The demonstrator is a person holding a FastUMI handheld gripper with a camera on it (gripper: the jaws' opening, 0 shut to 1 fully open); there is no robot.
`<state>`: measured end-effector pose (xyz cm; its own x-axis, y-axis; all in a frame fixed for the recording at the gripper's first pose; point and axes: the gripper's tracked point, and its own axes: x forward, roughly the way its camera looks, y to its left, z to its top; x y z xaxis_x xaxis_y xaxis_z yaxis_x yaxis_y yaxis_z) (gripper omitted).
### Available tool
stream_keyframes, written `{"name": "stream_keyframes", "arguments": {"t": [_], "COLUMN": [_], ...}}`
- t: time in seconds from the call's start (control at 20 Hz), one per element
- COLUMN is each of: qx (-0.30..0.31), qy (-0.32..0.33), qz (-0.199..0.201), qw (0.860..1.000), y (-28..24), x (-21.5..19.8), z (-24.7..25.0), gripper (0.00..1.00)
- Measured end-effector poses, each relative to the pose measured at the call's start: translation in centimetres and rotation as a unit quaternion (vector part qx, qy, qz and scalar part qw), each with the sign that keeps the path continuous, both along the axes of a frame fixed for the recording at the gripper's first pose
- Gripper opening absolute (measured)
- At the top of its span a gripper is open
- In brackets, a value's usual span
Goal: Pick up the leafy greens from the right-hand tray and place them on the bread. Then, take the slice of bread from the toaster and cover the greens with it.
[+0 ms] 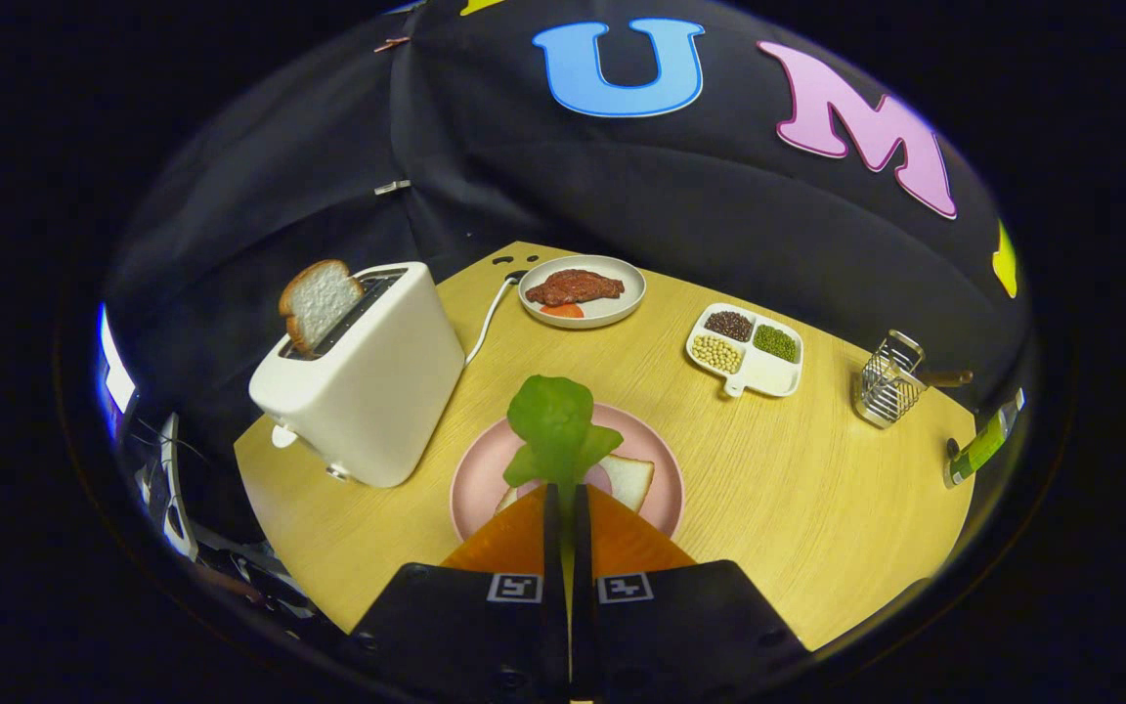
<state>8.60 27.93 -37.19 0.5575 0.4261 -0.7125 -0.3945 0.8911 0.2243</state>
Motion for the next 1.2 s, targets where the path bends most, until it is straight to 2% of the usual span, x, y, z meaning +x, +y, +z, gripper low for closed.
{"name": "stream_keyframes", "arguments": {"t": [0.15, 0.35, 0.5, 0.6, 0.8, 1.0, 1.2], "qx": [-0.003, -0.028, -0.027, -0.022, 0.008, 0.050, 0.100], "qy": [0.016, 0.022, 0.022, 0.016, -0.051, -0.118, -0.143], "qz": [-0.005, -0.023, -0.029, -0.034, -0.046, -0.019, 0.012], "qw": [1.000, 0.999, 0.999, 0.999, 0.998, 0.992, 0.985], "y": [0.8, 0.4, 0.3, 0.5, 1.8, 6.1, 12.2], "x": [1.0, 2.1, 2.0, 1.9, 2.6, 3.0, 3.6], "z": [-1.3, -3.1, -2.7, -1.7, 4.4, 12.3, 18.1], "gripper": [0.07, 0.36, 0.59, 0.65, 0.68, 0.74, 0.77]}}
